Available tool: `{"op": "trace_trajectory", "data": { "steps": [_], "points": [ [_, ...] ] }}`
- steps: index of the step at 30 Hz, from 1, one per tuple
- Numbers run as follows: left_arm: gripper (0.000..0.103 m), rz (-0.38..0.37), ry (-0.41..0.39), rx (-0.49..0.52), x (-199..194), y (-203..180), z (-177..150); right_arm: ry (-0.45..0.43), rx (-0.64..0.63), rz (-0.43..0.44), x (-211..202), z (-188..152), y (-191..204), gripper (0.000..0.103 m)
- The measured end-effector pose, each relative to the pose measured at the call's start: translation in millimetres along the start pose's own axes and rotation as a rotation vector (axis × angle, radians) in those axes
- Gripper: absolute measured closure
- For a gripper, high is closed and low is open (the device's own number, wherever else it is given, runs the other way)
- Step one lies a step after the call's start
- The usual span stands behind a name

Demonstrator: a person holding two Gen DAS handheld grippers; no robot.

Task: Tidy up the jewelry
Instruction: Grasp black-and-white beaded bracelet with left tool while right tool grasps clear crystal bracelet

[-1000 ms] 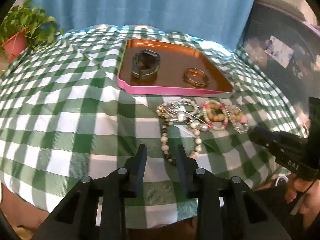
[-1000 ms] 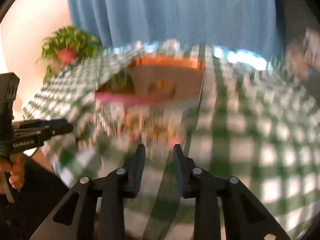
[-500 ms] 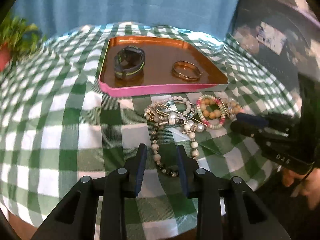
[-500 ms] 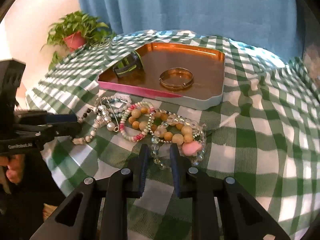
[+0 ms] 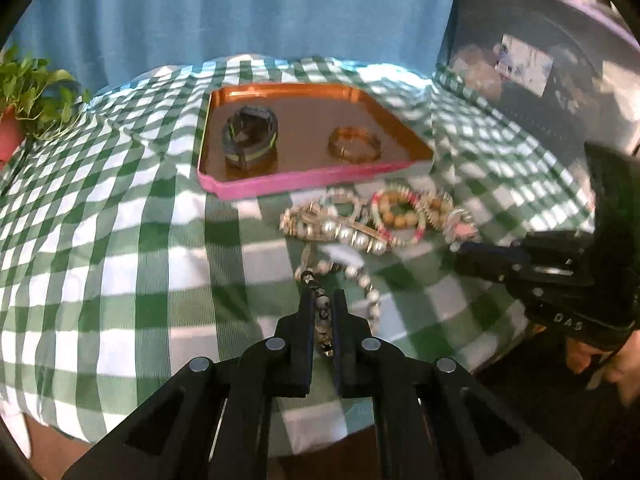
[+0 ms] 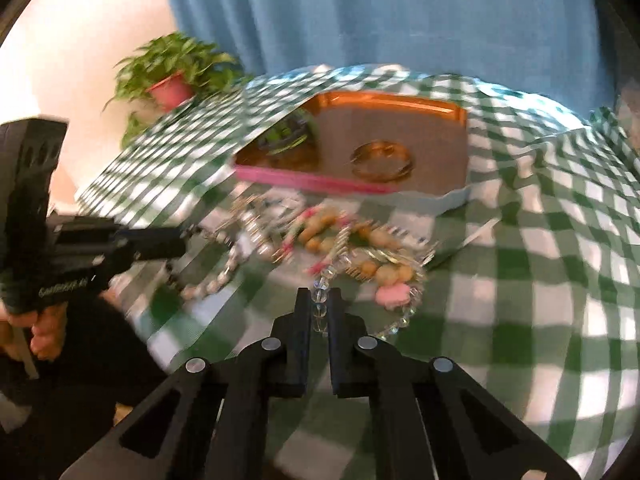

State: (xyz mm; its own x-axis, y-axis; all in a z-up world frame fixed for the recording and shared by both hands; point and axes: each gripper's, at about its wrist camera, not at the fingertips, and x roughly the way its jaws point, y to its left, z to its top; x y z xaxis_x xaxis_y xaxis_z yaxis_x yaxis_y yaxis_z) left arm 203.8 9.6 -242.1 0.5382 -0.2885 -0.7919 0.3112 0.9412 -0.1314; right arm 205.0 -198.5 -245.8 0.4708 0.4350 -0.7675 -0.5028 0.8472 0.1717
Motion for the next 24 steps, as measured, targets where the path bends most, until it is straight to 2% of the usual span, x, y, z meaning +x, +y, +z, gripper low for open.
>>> {"op": "trace_trajectory", "data": {
  "steps": [2,7,11,13,16,17,21,24],
  "points": [
    [0.094,0.019,0.032,0.002,10,1,-4,0.012,-0.022,-0.008,4,-2,4,0.096],
    [0.092,0.047,0.003,0.009,15,4,-2,0.016,0.016,0.02,9,0,-6,0.095],
    [0.09,0.065,-0.009,0.033,18,0,0,0.009,0.017,0.031,14,5,-5,0.083],
    [0.091,0.063,-0.001,0.038,18,0,1,0.006,-0.003,0.015,15,7,-1,0.081],
    [0.095,0.057,0.018,0.06,19,-3,3,0.011,-0.013,-0.022,17,7,1,0.086],
    [0.095,0.053,0.019,0.054,19,-2,3,0.014,-0.016,-0.039,17,8,0,0.096],
    [0.095,0.0,0.028,-0.018,15,6,5,-0.015,0.021,-0.02,11,11,-7,0.096],
    [0.095,0.029,-0.008,-0.009,1,3,14,-0.052,0.018,-0.027,1,12,-6,0.096]
  ]
}}
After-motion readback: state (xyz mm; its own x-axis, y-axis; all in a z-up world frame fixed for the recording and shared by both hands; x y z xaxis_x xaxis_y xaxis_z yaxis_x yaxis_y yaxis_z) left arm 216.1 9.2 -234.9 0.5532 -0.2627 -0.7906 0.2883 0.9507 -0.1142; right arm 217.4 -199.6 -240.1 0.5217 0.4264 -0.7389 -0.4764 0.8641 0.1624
